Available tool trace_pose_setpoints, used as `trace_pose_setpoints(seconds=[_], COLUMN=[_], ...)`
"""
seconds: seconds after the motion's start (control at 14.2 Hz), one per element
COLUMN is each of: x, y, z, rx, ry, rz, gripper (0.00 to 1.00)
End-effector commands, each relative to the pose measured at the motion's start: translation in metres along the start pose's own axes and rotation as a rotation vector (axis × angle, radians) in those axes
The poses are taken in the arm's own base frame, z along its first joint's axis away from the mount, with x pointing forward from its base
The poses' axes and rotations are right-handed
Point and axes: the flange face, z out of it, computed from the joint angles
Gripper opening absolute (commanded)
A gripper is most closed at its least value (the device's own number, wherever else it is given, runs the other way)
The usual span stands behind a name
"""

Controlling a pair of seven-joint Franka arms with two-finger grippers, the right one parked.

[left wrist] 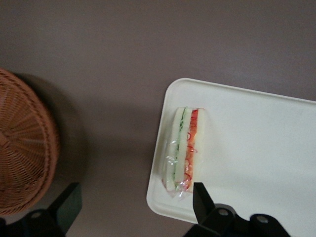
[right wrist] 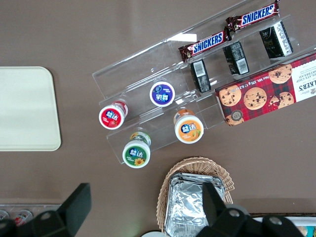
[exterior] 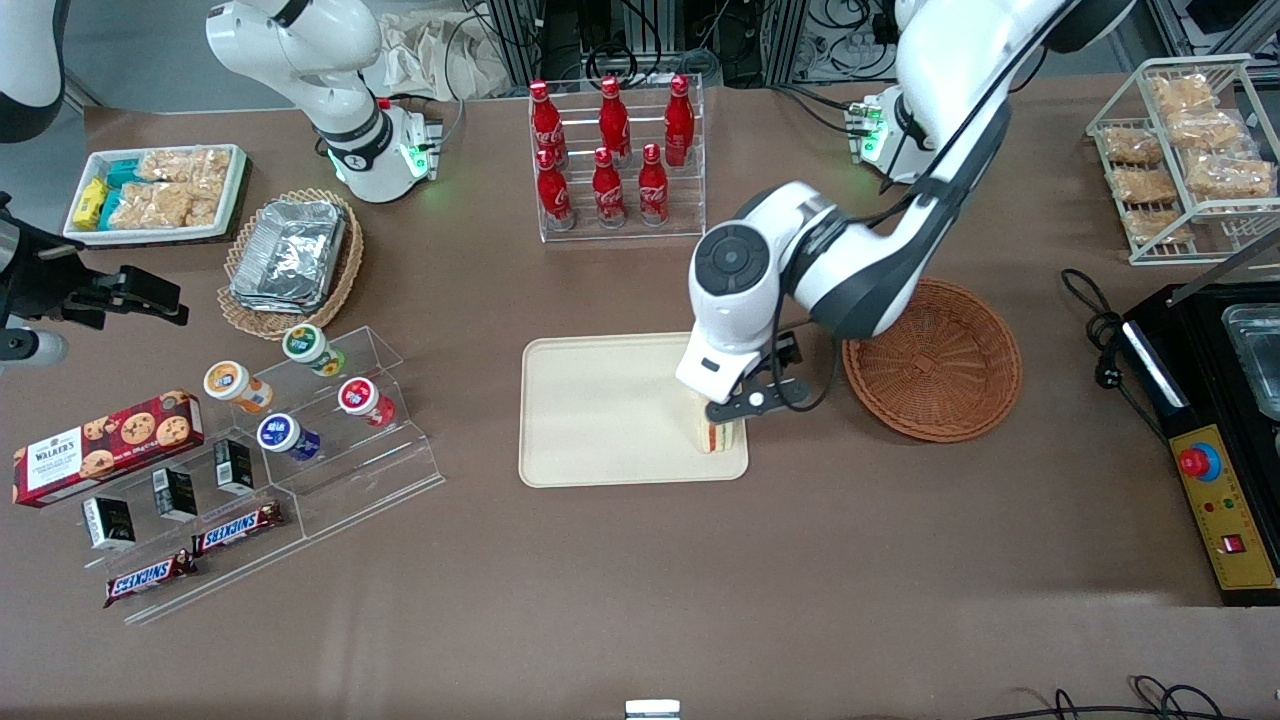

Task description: Place sandwich from basket to tray

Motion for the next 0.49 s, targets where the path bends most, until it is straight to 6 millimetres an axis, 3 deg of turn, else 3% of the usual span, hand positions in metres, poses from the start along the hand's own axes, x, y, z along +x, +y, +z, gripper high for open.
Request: trace_pose_setpoints(seconds=[0.0,0.21,0.42], x=[0.011,0.014,0.021], y=[-0.050,-0.104,-0.196], z=[-0.051,-0.099,-0.127], rx=[-0.029,-0.018,-0.052], ry=[-0.030,-0.046,-0.041], rz=[0.017,-0.005,0.073], gripper=[1.00,1.00,1.00])
